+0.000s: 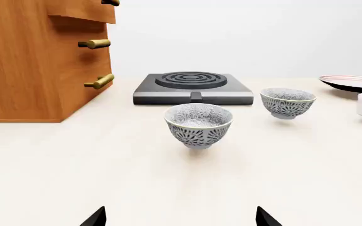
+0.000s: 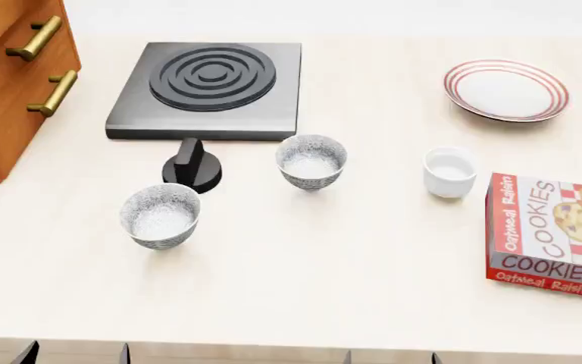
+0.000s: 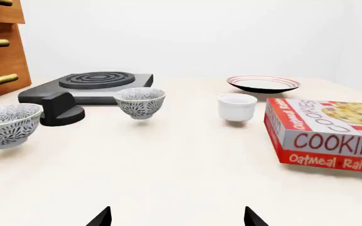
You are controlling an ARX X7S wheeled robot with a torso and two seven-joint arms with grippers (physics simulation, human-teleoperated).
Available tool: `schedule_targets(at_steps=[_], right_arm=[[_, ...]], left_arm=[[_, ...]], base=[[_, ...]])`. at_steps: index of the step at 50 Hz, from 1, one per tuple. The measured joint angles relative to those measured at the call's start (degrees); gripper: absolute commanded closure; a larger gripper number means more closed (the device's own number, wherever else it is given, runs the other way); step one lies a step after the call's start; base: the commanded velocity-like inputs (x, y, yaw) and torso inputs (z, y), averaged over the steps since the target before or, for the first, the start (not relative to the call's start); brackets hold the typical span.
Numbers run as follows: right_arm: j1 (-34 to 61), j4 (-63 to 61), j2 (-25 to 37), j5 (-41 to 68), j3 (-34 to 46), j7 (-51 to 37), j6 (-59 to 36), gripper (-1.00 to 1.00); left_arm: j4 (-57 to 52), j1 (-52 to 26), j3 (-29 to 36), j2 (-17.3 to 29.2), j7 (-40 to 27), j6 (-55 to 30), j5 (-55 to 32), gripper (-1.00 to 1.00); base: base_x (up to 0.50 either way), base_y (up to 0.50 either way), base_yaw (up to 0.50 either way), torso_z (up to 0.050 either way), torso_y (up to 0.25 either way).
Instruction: Pick the akita bowl next to the ramekin and place it on the plate.
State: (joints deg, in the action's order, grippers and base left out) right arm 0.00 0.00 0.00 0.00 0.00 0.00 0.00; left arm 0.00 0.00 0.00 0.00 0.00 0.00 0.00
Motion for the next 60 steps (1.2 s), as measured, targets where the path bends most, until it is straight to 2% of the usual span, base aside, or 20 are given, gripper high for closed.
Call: schedule_targets(at_steps=[23, 40, 60], right_arm=[[-0.1, -0.2, 2.6, 3.3, 3.0, -3.1, 0.0, -1.00], [-0.3, -1.1, 4.1, 4.7, 4.4, -5.4, 0.3, -1.00], [-0.9, -7.0, 5.9, 5.5, 5.5, -8.4, -3.4, -1.00]], left_arm=[[0.5, 0.2, 3.5, 2.8, -3.0, 1.4, -1.3, -1.00], [1.0, 0.7, 5.2, 4.6, -4.1, 5.4, -2.7, -1.00], [-4.9, 2.4, 6.4, 6.4, -5.8, 3.8, -4.3, -1.00]], base=[[0.00, 0.00, 0.00, 0.000, 0.000], [0.00, 0.00, 0.00, 0.000, 0.000], [0.00, 0.00, 0.00, 0.000, 0.000]])
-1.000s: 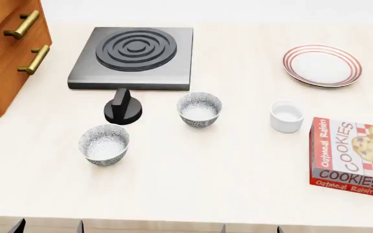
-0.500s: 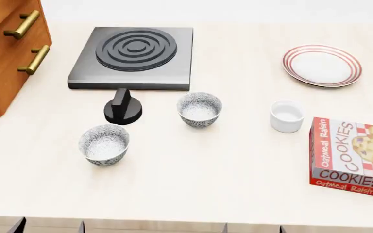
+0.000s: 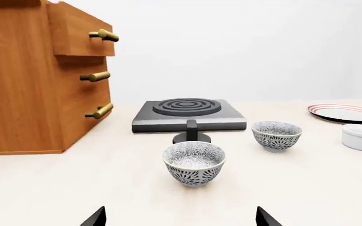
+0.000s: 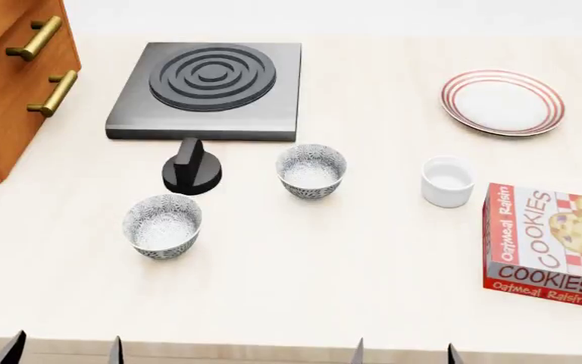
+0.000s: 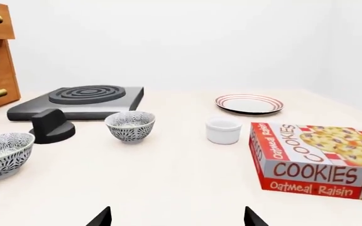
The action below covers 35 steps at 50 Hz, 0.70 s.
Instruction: Pick the akita bowl next to the ramekin and place it on the plate.
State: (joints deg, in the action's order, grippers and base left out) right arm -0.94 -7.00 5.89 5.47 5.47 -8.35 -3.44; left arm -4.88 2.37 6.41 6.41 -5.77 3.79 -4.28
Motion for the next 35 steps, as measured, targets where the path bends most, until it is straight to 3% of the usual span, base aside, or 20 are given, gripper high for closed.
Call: schedule_targets(at_steps=[35], right_arm=[[-0.1, -21.8, 4.1, 0.6, 1.6, -3.9, -15.5, -1.00]], left_arm=[[-25.0, 0.7, 0.3, 4.0, -3.6, -17.9, -4.5, -1.00]], base=[[0.00, 0.00, 0.00, 0.000, 0.000]])
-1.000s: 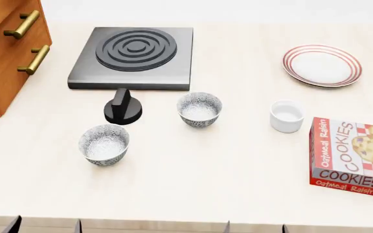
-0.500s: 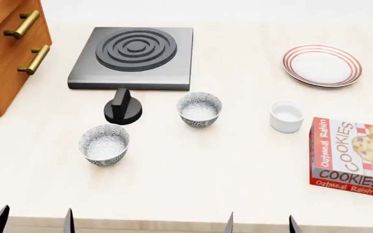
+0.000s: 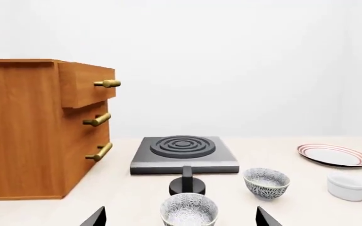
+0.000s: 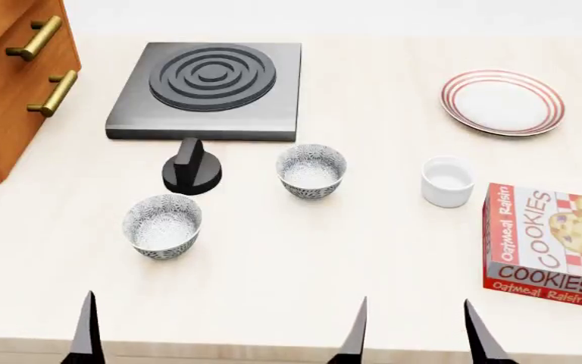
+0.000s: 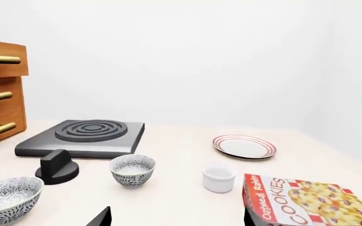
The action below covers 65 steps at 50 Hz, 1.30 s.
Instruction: Pick the akita bowl next to the ramekin and place it on the plate.
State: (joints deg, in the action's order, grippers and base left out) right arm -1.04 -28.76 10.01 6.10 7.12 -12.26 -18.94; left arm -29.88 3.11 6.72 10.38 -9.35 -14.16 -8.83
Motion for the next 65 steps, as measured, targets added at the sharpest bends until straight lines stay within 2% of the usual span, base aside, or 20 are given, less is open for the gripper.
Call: schedule_targets(at_steps=[24, 50, 55, 65], right_arm=[[1.5, -12.1, 2.4, 0.7, 1.3, -1.8, -8.4, -1.00], [5.2, -23.5, 3.9, 2.5, 1.6, -3.2, -18.8, -1.00], [5.7, -25.2, 4.1, 2.6, 1.7, -3.6, -20.3, -1.00], [6.7, -28.2, 4.9, 3.1, 1.9, -4.7, -22.5, -1.00]], left_arm=[[-14.1, -2.8, -1.4, 3.2, -2.1, -10.9, -2.6, -1.00], [-26.8, -7.8, -6.1, 6.6, -4.4, -23.1, -10.9, -1.00], [-28.1, -8.5, -6.2, 9.2, -7.2, -23.1, -13.9, -1.00], [-29.3, -9.8, -3.3, 17.6, -16.5, -19.3, -21.1, -1.00]], base=[[0.00, 0.00, 0.00, 0.000, 0.000], [0.00, 0.00, 0.00, 0.000, 0.000], [0.00, 0.00, 0.00, 0.000, 0.000], [0.00, 0.00, 0.00, 0.000, 0.000]])
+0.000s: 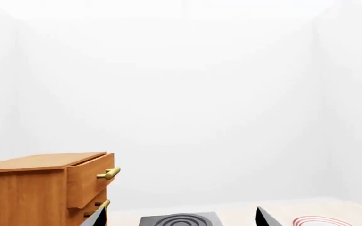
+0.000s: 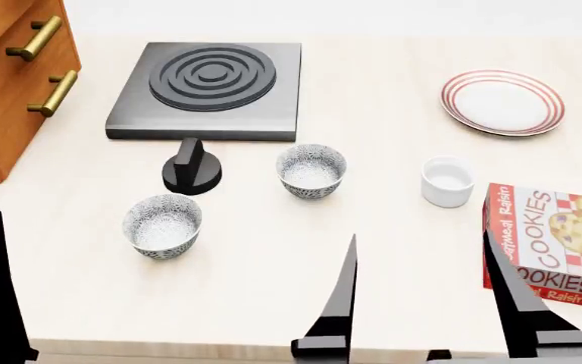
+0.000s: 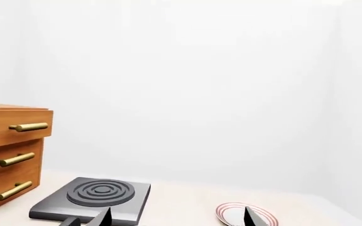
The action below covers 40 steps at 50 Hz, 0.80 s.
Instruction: Pick the akita bowl next to the ramekin and place it on the plate.
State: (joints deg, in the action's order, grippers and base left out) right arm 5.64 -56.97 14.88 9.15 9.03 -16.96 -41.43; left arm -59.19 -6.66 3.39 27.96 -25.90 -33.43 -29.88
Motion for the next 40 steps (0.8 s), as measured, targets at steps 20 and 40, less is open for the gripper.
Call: schedule_targets(at_steps=[20, 40], right_arm=[[1.6, -2.4, 5.8, 4.7, 2.5, -8.3, 0.9, -1.00], [1.7, -2.0, 8.9, 9.0, 2.7, -12.4, 3.5, -1.00]], left_arm=[[-0.4, -2.9, 8.3, 13.9, -14.5, 9.7, -7.8, -1.00], [0.1, -4.2, 12.3, 18.4, -19.0, 13.7, -9.3, -1.00]], base=[[0.00, 0.00, 0.00, 0.000, 0.000], [0.03, 0.00, 0.00, 0.000, 0.000]])
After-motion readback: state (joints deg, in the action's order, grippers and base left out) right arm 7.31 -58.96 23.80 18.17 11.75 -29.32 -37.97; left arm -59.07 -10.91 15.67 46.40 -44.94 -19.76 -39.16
